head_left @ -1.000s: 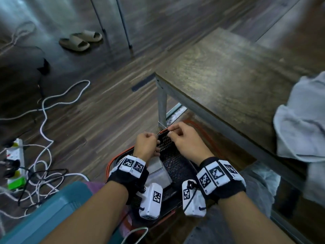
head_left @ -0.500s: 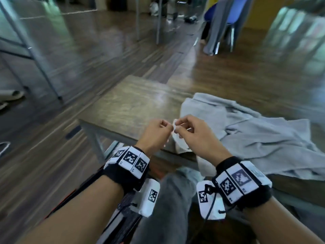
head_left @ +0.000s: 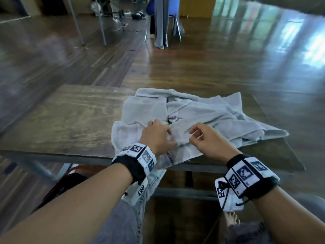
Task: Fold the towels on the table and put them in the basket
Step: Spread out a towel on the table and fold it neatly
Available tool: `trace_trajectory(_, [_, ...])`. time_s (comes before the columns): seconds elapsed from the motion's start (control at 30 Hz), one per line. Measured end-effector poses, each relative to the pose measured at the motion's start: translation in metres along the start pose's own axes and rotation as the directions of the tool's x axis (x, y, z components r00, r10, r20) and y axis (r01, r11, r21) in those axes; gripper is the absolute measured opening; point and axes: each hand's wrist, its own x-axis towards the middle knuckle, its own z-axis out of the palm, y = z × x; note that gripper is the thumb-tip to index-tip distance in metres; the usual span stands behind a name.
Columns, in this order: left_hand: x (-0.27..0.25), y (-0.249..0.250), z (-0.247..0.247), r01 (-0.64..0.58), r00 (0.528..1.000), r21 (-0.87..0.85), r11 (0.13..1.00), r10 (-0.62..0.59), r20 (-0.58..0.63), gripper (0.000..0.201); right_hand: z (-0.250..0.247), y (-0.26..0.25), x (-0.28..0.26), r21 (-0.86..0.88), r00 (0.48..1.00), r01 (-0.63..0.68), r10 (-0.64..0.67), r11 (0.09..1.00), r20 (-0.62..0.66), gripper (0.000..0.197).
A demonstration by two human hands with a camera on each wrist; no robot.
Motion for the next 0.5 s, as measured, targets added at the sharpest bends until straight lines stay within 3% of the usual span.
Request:
trace_trajectory(0.07, [0.001,0.008,0.009,-0.023,1.000,0.107,0.994,0.022,0.014,0.047,-0.002,0.011,-0.001,-0.020,1.000,-0.003,0.003,1.000,0.006,0.016])
trace_trajectory(0.17, [0.003,0.014,0.017,-0.055,0.996,0.085,0.995,0.060,-0.065,0.022,-0.003,0.016,-0.002,-0.041,1.000,0.005,-0.004,0.999,0.024,0.018])
trace_trajectory(0.27, [0.009,0.021,0.015,-0.046,0.995,0.071,0.996,0.052,-0.084,0.019,-0.004,0.017,-0.004,-0.053,0.999,0.010,-0.008,0.999,0.044,0.022])
trace_trajectory(0.37, [0.018,0.035,0.001,-0.022,0.984,-0.160,0.987,-0.007,-0.178,0.018,-0.009,0.019,-0.007,-0.084,0.999,-0.035,0.038,0.996,0.033,0.026])
trace_trajectory(0.43, [0.024,0.051,-0.014,-0.088,0.959,-0.265,0.960,0.010,-0.282,0.011,-0.015,0.018,-0.010,-0.095,0.996,-0.082,0.080,0.992,-0.024,0.038])
trace_trajectory(0.5, [0.029,0.072,-0.032,-0.156,0.940,-0.317,0.935,0.041,-0.339,0.013,-0.020,0.016,-0.014,-0.136,0.989,-0.134,0.124,0.982,-0.079,0.069])
